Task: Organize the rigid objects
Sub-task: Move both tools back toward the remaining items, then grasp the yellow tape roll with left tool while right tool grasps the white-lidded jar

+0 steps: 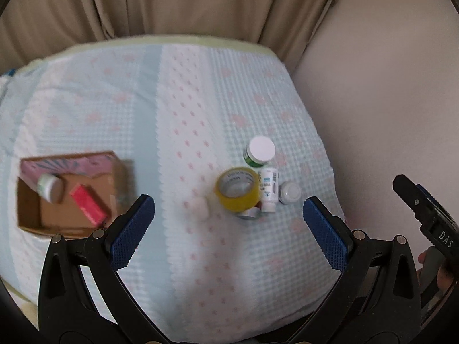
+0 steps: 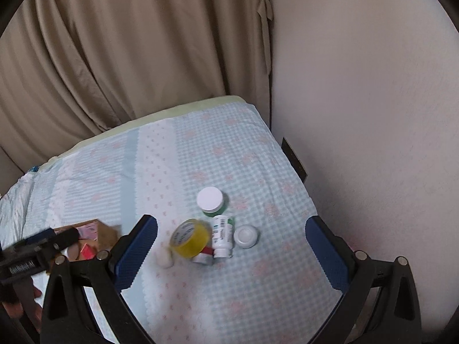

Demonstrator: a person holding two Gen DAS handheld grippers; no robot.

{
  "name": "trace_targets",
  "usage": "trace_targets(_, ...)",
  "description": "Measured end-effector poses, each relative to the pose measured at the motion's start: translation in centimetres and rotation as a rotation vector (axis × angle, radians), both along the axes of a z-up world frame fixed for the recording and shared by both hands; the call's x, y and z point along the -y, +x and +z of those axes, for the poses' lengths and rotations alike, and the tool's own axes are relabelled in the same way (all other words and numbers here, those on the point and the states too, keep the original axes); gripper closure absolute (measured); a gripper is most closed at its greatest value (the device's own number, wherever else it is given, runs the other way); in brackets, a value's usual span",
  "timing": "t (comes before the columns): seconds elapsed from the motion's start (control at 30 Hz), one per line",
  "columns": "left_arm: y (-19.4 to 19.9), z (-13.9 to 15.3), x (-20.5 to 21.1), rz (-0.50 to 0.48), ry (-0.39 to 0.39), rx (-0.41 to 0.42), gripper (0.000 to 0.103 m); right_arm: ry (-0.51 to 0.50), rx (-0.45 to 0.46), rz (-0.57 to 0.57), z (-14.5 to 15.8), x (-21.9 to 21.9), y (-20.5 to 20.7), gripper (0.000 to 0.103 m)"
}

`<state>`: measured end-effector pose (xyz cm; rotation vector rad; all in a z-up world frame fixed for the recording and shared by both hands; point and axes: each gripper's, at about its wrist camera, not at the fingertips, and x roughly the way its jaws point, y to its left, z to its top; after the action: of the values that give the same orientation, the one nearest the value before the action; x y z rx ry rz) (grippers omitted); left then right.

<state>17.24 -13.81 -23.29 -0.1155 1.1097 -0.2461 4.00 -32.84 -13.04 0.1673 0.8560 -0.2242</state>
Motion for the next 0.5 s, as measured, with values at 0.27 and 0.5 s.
trace_targets(0.27,2.8,-12.9,4.8,-0.005,-0.025,-0.142,0.0,0.06,-0.034,-0.078,-8.3,2.9,3.1,0.0)
trace_targets(0.5,4.6,-21.6,5.1,0.055,-0.088,-0.191,0.0,0.096,-0.085,-0.177,-16.2,4.5,5.3,0.003)
